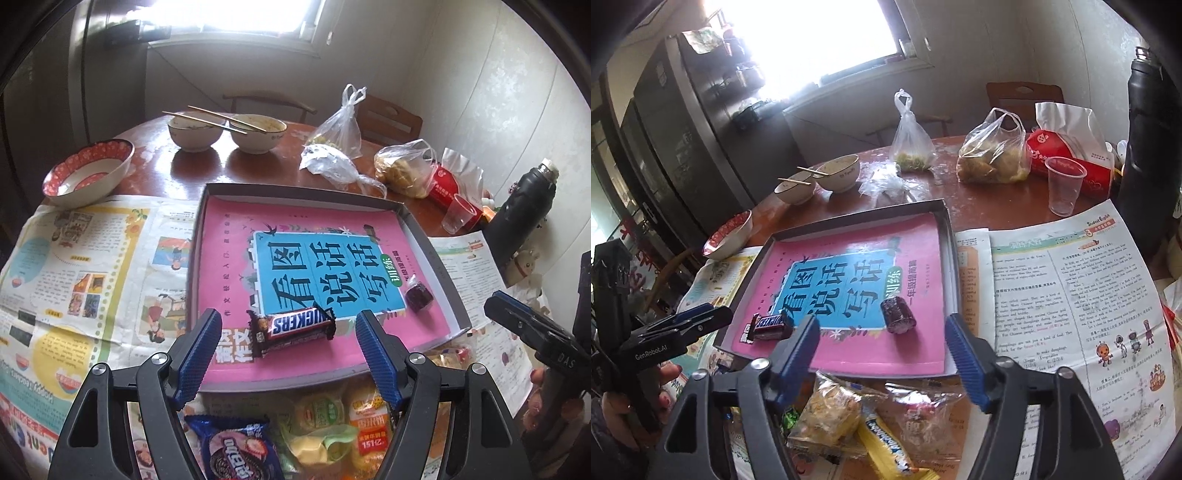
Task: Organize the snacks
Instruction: 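Open the left tool onto the tray while the right tool releases the candy there, then withdraw both open tools from the tray back toward the snack pile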
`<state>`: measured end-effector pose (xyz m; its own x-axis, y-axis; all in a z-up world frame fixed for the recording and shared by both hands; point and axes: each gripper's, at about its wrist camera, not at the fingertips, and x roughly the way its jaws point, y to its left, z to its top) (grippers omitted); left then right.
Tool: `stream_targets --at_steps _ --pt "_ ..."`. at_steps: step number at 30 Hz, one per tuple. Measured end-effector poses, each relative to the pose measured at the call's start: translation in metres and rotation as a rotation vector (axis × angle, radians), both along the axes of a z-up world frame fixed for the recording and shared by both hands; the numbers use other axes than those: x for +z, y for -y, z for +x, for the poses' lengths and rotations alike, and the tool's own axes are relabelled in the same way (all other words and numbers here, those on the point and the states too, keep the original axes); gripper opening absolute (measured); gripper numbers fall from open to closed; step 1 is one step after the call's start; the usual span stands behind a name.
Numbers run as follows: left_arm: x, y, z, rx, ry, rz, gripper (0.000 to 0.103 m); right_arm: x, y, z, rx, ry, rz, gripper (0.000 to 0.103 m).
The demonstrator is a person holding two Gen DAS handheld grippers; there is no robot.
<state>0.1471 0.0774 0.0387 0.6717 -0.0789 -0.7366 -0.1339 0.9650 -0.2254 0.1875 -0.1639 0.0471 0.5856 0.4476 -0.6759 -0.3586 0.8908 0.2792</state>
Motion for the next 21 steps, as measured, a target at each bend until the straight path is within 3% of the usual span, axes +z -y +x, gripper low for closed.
stream_targets --at_steps 6,21 --pt "0.004 -0.001 -0.01 0.024 0.015 0.023 0.079 0.002 -0.001 -0.007 0.002 0.022 0.009 0.08" --pt "-0.012 -0.02 -0.04 0.053 -0.019 0.045 0.08 -0.009 -0.01 -0.024 0.012 0.019 0.028 0.084"
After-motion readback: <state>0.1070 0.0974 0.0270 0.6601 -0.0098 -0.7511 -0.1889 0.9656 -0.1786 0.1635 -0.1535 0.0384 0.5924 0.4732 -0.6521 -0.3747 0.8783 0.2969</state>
